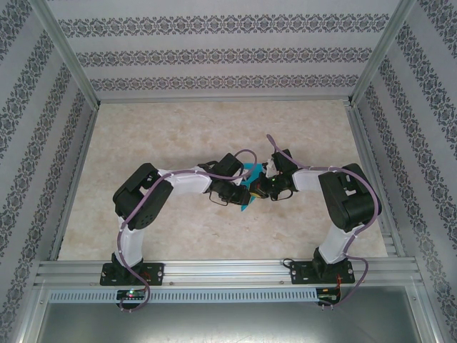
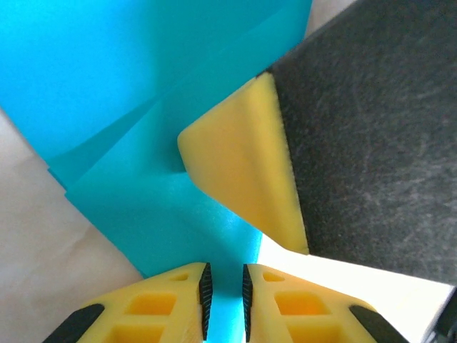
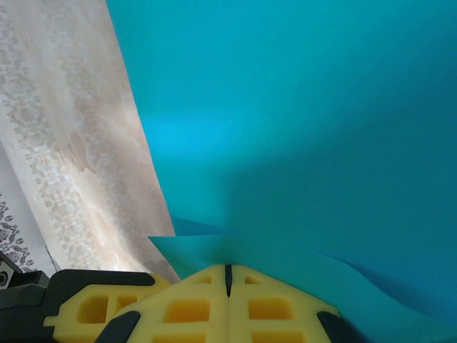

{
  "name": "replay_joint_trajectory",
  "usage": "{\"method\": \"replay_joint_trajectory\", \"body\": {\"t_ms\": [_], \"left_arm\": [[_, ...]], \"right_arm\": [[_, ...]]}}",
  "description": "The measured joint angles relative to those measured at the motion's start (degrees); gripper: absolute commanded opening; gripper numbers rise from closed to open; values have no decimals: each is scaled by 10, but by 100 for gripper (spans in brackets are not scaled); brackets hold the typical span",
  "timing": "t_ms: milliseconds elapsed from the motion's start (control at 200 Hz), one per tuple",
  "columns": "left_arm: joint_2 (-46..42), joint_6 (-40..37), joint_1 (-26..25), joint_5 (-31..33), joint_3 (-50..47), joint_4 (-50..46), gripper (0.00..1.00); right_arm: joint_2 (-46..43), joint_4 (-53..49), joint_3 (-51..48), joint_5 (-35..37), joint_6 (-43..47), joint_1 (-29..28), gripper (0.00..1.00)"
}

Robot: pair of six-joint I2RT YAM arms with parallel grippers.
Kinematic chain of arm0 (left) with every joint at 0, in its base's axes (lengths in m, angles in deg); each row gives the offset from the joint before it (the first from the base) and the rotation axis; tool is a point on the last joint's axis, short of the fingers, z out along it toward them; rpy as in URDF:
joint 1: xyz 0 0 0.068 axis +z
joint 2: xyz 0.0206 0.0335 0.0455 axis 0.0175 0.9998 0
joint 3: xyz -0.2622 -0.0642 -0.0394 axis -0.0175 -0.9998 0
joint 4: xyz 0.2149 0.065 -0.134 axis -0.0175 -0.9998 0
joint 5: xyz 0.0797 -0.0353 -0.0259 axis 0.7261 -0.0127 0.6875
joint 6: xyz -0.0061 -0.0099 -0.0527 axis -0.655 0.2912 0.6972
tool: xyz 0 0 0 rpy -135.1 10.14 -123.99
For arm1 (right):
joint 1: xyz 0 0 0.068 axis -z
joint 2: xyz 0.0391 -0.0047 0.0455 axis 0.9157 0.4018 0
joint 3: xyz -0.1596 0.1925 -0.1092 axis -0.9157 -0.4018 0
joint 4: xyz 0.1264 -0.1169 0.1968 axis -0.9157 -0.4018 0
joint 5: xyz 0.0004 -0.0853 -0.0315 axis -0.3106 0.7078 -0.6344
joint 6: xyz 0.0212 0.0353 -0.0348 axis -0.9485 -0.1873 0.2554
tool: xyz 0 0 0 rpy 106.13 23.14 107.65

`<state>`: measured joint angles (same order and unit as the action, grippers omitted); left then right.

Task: Fold a paper plane with a square sheet of paper (pick it up from the middle)

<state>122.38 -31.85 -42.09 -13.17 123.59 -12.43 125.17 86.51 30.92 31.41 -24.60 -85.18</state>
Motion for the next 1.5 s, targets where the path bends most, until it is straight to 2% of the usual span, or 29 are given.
{"method": "replay_joint_trajectory", "body": {"t_ms": [395,899,1499], "left_arm": [[-3,-39,-22,61,7,-17,23],[-6,-48,-23,64,-4,-3,24],[-6,-56,-23,63,-4,-3,24]], "right_arm": [[0,-5,-2,-12,0,11,0],[-45,-37,-3,-13,5,57,4],[-22,-56,-6,8,40,60,3]]}}
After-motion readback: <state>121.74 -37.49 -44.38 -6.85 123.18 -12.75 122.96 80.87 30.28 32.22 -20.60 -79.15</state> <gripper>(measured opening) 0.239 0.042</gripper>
